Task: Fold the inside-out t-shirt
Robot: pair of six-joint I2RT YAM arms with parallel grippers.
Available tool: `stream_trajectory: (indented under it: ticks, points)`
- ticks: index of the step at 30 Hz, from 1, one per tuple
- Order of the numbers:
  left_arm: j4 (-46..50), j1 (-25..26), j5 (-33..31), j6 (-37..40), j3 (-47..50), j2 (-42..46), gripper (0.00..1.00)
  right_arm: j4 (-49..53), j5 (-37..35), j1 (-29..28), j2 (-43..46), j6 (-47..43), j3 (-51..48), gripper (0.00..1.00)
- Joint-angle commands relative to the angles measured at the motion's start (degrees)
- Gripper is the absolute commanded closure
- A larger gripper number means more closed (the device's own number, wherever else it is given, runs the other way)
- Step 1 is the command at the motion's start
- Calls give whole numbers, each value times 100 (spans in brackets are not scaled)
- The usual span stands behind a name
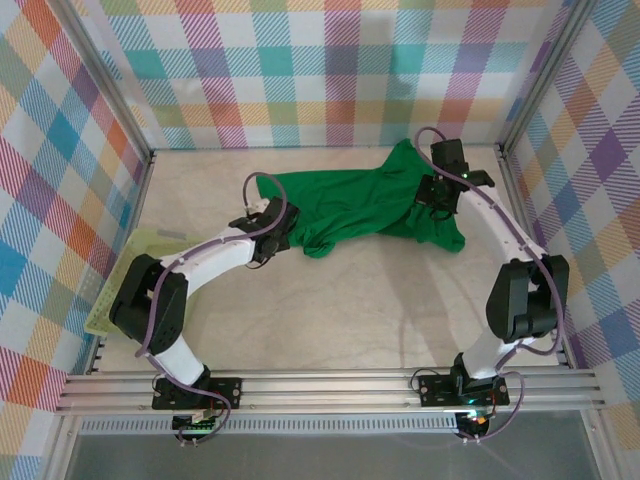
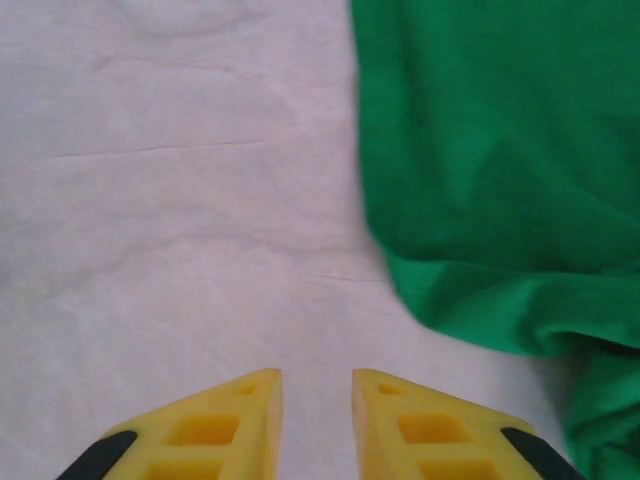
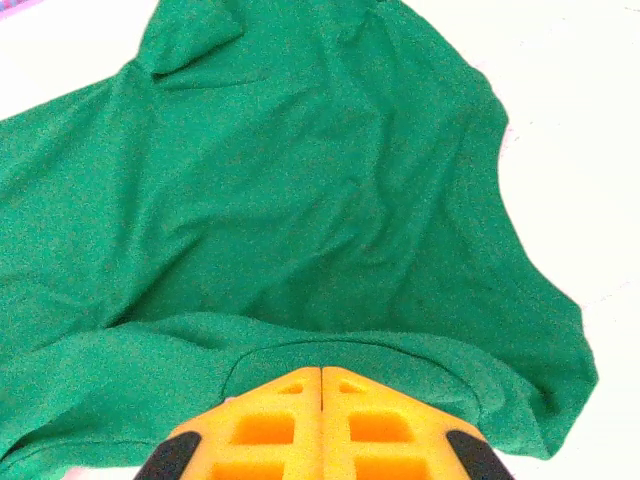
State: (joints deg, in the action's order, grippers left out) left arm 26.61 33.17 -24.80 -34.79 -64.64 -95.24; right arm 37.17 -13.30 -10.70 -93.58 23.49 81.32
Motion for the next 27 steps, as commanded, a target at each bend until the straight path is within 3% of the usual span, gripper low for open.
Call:
stream_trajectory:
  ticks: [1,5,8,19,27]
  points:
    - [7,496,419,-12,-653,-448,64,-154,214,-142,233,25,-107,100]
    - [451,682,471,-161,-1477,-1283,54,-159,187,-213,297,33,-150,100]
    - [813,682,429,-284,-1901,-1735,54,-160,179,-213,312,33,-165,100]
    - [873,669,478,-612,-1746,-1904,58,-172,117,-212,286,7,-154,100]
    - [513,621,688,-468,-1610,-1906,81,-150,14,-213,279,-11,-188,100]
